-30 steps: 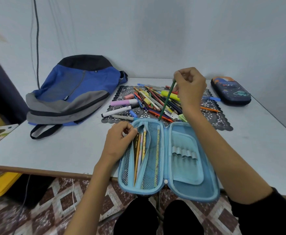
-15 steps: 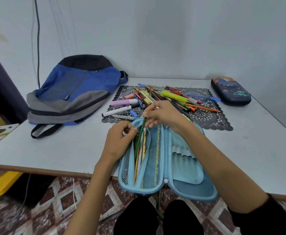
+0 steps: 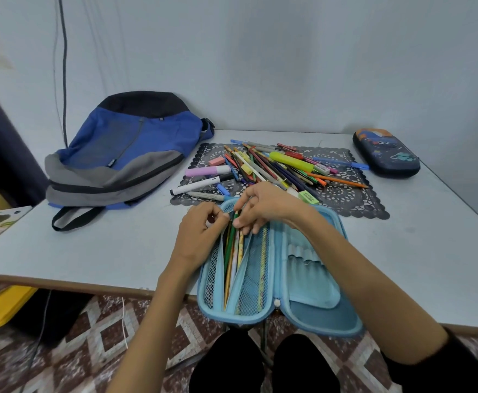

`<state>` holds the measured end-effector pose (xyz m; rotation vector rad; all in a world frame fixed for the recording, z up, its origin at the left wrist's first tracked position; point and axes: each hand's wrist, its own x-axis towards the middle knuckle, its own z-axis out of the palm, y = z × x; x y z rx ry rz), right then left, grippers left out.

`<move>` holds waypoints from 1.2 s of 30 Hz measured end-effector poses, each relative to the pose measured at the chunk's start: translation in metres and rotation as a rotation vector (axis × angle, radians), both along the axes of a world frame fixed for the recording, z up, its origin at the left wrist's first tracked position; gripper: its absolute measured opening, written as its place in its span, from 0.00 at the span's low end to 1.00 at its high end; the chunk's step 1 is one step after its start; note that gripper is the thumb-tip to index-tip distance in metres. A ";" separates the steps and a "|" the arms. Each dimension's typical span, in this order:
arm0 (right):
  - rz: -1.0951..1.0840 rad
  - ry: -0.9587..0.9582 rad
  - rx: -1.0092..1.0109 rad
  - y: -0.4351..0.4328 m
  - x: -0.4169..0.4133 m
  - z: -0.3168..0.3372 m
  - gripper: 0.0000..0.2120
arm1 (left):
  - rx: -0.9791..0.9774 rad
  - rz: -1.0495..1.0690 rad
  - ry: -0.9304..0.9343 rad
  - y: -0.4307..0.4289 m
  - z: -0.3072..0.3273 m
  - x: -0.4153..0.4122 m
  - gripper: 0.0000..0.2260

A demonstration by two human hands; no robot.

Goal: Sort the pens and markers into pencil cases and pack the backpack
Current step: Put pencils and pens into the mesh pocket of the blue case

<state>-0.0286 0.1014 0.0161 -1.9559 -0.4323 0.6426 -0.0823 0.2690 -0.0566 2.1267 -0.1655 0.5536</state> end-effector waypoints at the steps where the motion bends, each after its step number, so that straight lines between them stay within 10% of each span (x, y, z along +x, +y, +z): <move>1: -0.005 -0.014 -0.003 0.001 -0.001 -0.001 0.15 | -0.003 0.000 0.002 0.000 0.000 0.000 0.15; 15: -0.263 -0.341 -0.028 -0.008 0.015 -0.001 0.07 | -0.031 -0.011 0.025 -0.002 0.001 -0.003 0.14; 23: -0.615 -0.674 -0.588 -0.063 0.058 -0.021 0.02 | -0.038 -0.014 0.041 -0.001 0.001 -0.004 0.11; 36: -0.588 -0.894 -0.822 -0.059 0.060 -0.036 0.10 | -0.044 -0.008 0.050 -0.002 0.002 -0.004 0.10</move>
